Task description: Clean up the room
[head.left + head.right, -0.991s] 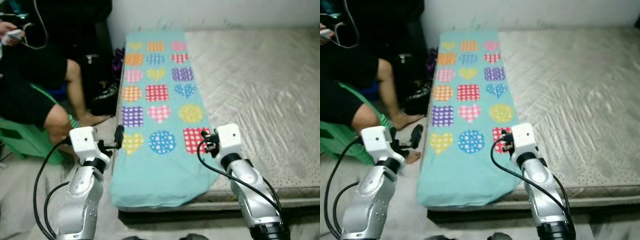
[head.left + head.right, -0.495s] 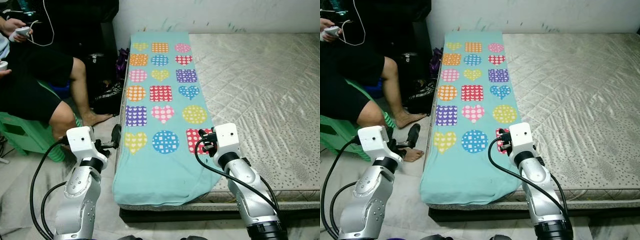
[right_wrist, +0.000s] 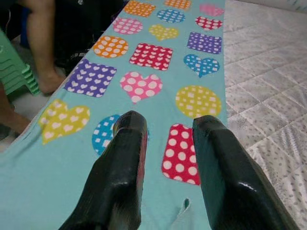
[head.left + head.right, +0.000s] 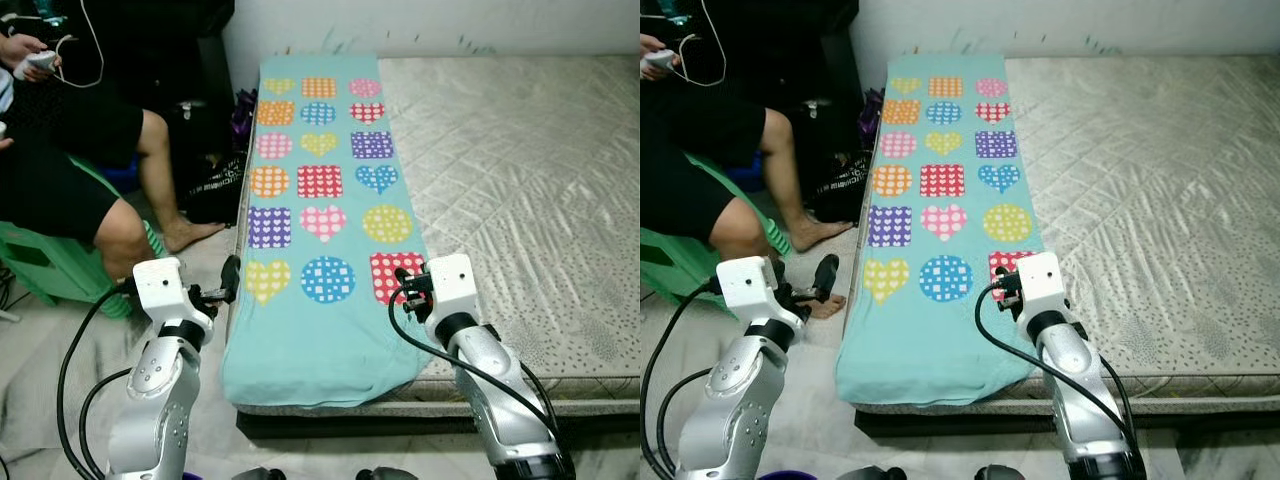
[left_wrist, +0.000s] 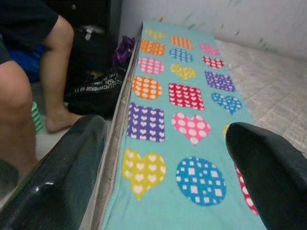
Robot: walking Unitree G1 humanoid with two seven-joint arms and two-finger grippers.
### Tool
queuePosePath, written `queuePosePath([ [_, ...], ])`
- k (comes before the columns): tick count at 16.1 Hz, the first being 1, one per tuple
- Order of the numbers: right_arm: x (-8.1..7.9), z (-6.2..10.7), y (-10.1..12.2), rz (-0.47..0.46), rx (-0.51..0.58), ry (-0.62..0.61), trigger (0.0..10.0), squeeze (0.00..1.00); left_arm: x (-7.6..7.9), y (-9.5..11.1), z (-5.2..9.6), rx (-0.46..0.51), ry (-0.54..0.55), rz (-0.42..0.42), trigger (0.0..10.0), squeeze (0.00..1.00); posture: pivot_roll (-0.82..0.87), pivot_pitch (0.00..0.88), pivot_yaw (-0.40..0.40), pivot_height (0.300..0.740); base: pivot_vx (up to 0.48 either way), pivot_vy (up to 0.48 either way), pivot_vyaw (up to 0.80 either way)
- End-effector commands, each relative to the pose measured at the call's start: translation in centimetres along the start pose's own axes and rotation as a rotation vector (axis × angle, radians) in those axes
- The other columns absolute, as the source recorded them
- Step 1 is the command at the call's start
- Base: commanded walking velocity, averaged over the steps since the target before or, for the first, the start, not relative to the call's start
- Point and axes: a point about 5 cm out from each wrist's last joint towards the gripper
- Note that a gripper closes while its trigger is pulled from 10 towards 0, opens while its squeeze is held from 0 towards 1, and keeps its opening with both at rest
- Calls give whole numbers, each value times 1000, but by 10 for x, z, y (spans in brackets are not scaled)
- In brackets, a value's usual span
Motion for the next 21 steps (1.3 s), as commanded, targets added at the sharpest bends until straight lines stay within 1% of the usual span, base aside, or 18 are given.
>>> queuePosePath([
  [1, -3, 2, 2, -7, 5, 19, 10000, 0, -5, 3, 2, 2, 16, -11, 10000, 0, -191, 159, 35, 725, 0, 0, 0],
  [4, -6, 5, 4, -20, 28, 35, 10000, 0, -5, 3, 4, -2, 16, -14, 10000, 0, -188, 168, 40, 690, 0, 0, 0],
  [5, -6, 5, 5, -23, 29, 38, 10000, 0, -5, 4, 3, -3, 15, -16, 10000, 0, -188, 170, 41, 670, 0, 0, 0],
  [6, -6, 6, 5, -26, 31, 38, 10000, 0, -4, 4, 3, -3, 14, -17, 10000, 0, -189, 170, 42, 665, 0, 0, 0],
  [11, -7, 6, 8, -36, 59, 56, 10000, 0, -4, 6, 2, 5, 20, -27, 10000, 0, -188, 169, 43, 606, 0, 0, 0],
  [15, -8, 5, 8, -34, 62, 62, 10000, 0, -3, 13, 1, 51, -1, -33, 10000, 0, -191, 162, 44, 606, 0, 0, 0],
  [21, -7, 4, 9, -27, 71, 65, 10000, 0, 0, 14, 1, 64, -21, -29, 10000, 0, -188, 153, 44, 606, 0, 0, 0],
])
Point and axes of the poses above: a point about 5 cm out from each wrist's last joint towards the gripper, its own z axis pointing back from the gripper into the wrist, its own y axis along the axis of the wrist's last joint, x = y × z, and after that the axes turned 5 degrees about z, right-handed
